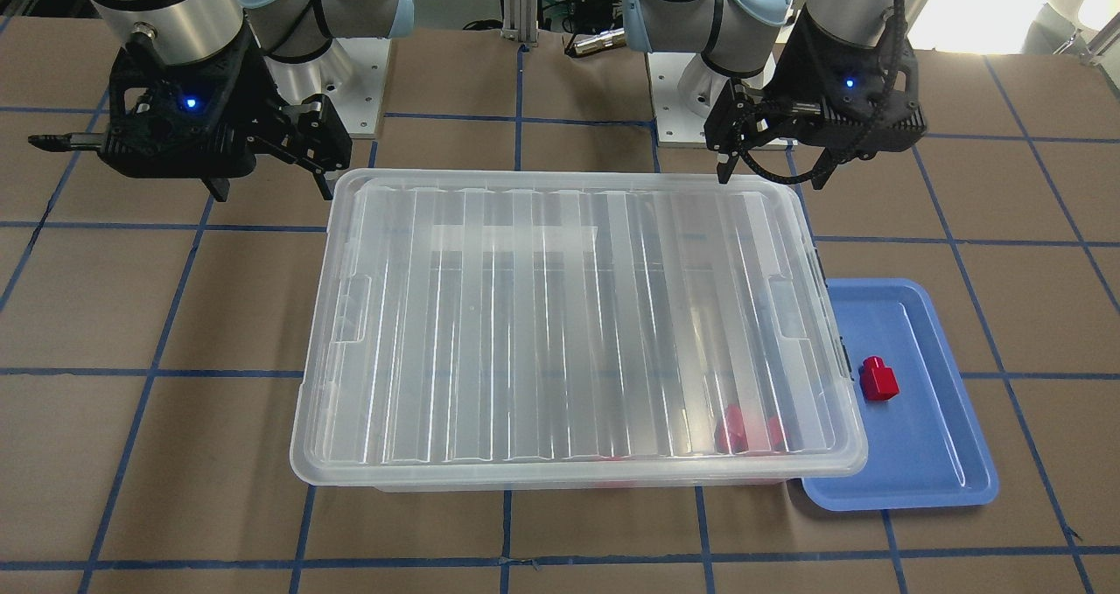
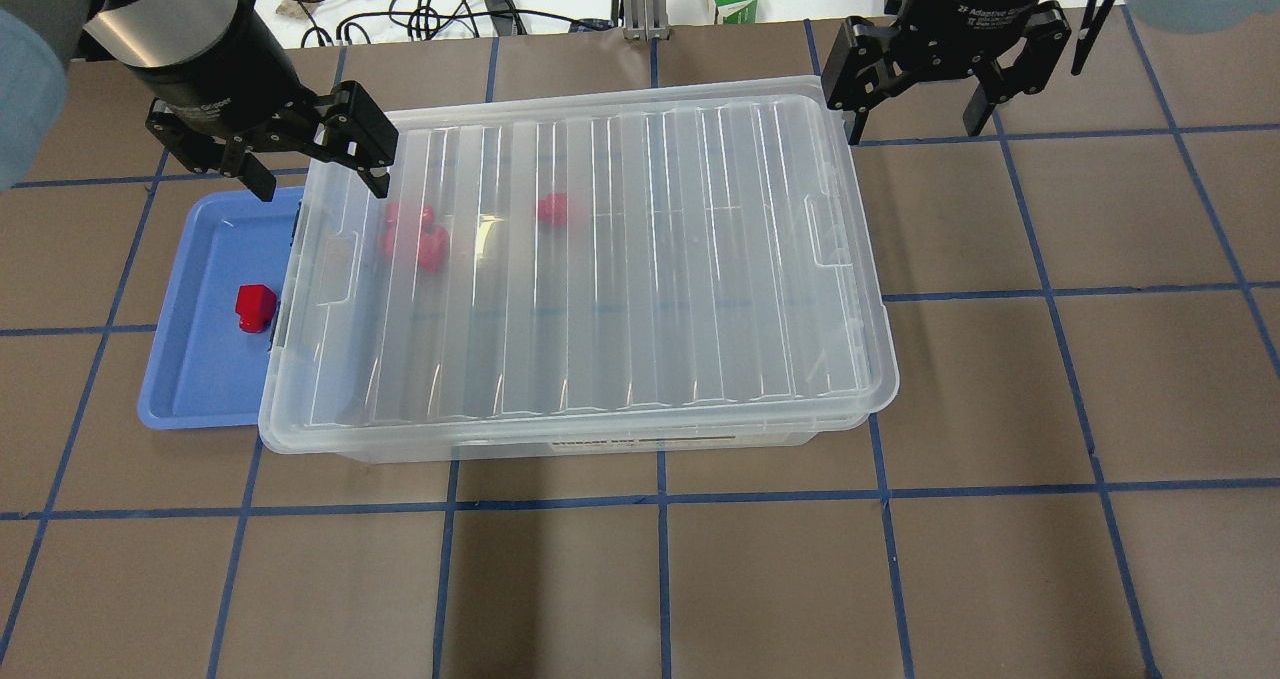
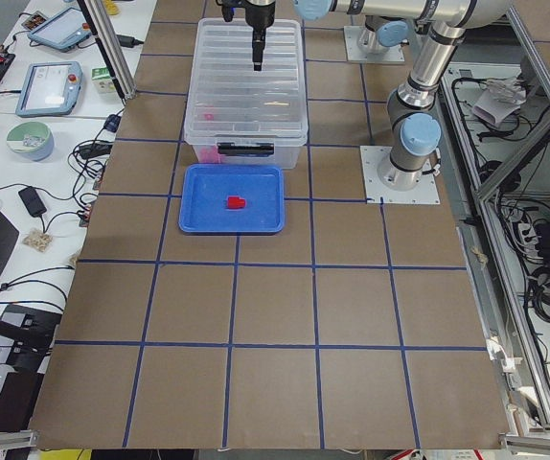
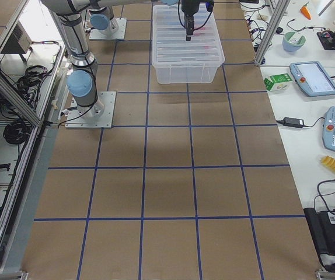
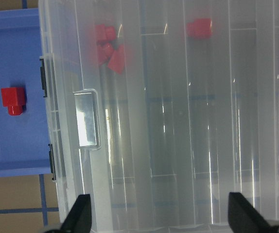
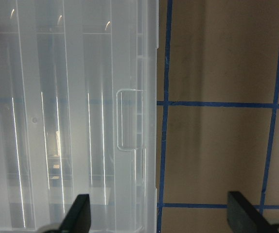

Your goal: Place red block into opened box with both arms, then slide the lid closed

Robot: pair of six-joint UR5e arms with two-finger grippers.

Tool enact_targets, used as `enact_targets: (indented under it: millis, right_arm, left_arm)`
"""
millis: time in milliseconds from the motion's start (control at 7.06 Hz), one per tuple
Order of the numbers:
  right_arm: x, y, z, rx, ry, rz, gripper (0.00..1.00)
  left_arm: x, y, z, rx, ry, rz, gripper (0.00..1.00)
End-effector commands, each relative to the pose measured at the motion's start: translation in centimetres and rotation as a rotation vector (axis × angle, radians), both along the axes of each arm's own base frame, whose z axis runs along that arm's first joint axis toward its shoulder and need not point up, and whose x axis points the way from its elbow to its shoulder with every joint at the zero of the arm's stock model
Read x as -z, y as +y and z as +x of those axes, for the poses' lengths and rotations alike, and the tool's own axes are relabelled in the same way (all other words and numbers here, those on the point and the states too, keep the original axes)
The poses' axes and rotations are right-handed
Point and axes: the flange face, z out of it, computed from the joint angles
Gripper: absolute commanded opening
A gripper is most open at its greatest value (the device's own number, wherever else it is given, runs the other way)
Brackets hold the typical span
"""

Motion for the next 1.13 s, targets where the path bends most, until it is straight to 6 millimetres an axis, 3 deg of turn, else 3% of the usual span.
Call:
enact_targets:
  millis: [0,850,992]
  right_arm:
    - [0.0,0.0,0.0,0.001,0.000,0.000,1.00]
    - [0.3,-0.1,-0.1,0.004,0.016,0.008,1.00]
    - [1.6,-0.5,0.0,0.014,0.008,0.027,1.00]
  left_arm:
    - [-0.1,0.1,0.0,0.000,-0.001,-0.002,1.00]
    - [0.1,0.0,0.0,0.001,-0.004,0.001,1.00]
    - [-0.1,0.1,0.0,0.001,-0.003,-0.002,1.00]
